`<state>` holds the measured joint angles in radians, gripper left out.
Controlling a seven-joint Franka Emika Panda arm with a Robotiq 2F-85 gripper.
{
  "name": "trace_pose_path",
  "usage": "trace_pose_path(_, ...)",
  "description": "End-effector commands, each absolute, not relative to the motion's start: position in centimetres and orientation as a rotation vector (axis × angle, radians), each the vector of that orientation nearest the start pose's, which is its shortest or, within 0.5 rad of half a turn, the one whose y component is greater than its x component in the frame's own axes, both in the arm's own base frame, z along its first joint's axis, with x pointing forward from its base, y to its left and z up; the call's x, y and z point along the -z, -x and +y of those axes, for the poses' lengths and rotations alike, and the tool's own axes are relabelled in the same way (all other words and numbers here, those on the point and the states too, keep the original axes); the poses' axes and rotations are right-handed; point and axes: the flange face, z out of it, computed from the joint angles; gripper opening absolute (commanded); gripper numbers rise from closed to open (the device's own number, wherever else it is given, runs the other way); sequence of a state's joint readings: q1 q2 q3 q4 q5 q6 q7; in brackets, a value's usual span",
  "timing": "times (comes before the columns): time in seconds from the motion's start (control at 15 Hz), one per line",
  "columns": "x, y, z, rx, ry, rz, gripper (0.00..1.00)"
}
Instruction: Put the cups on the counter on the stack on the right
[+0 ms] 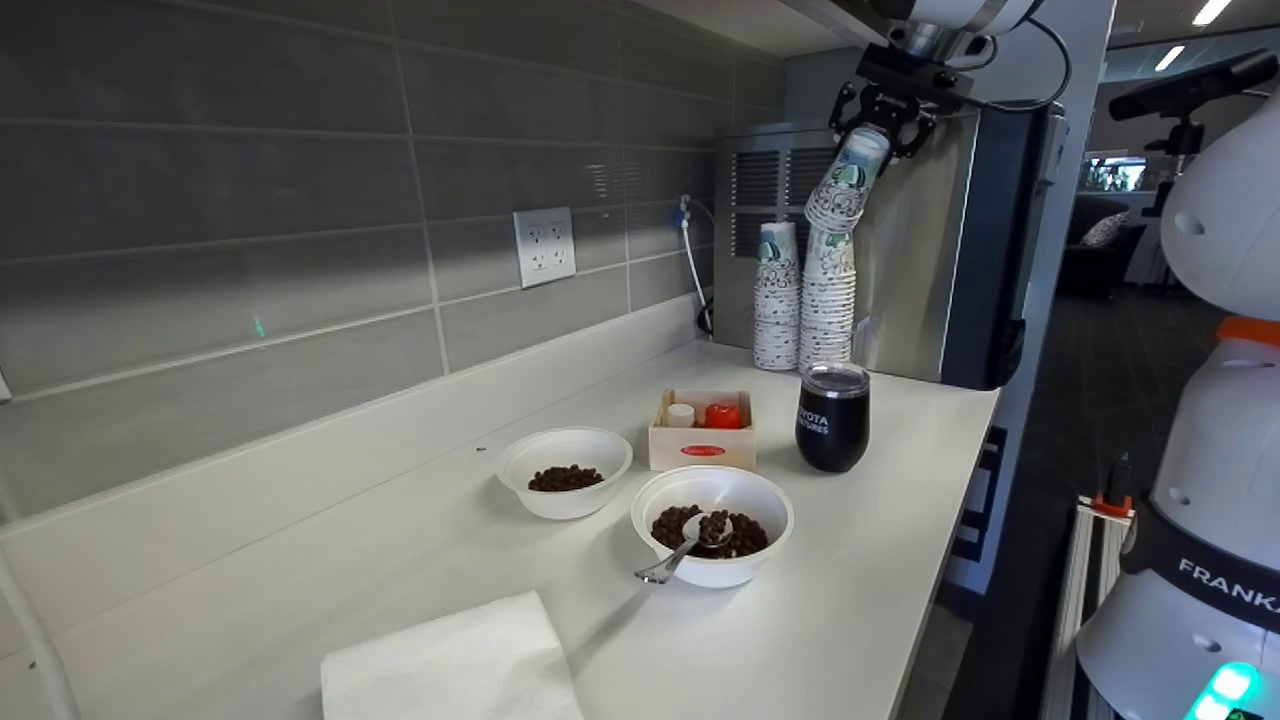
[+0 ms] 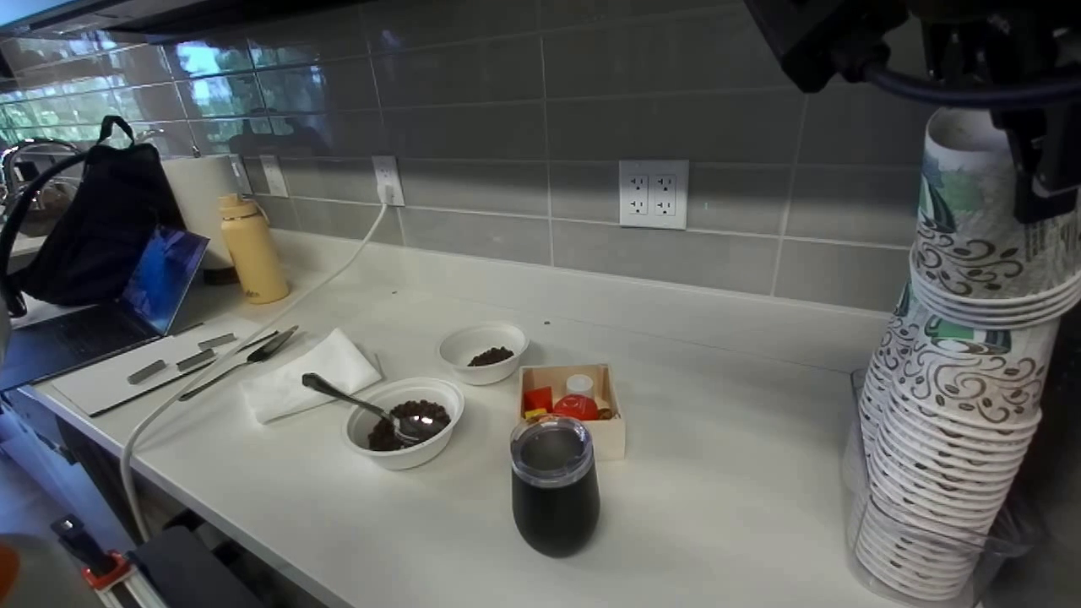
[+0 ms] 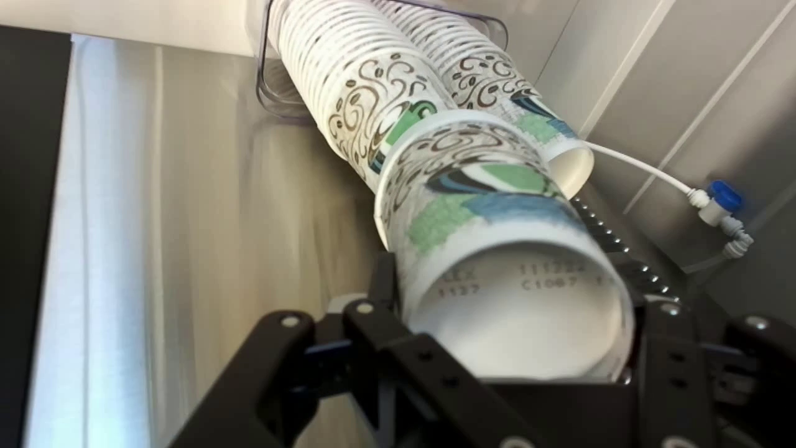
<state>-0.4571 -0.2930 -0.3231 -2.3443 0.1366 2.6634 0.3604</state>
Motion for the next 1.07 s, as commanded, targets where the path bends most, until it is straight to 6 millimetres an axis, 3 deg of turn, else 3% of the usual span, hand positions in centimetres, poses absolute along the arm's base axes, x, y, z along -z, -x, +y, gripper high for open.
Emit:
trace_pose_path(0.0,-52.0,-34.3,-37.4,0.850,2.335,1.735,0.49)
trace_pose_path(0.53,-52.8,-34.0,-38.3,0.675,2.337,1.773,0.49)
trace_pose_path(1.0,-53.7,-35.7,-38.8,0.728,2.373,1.759,0.49)
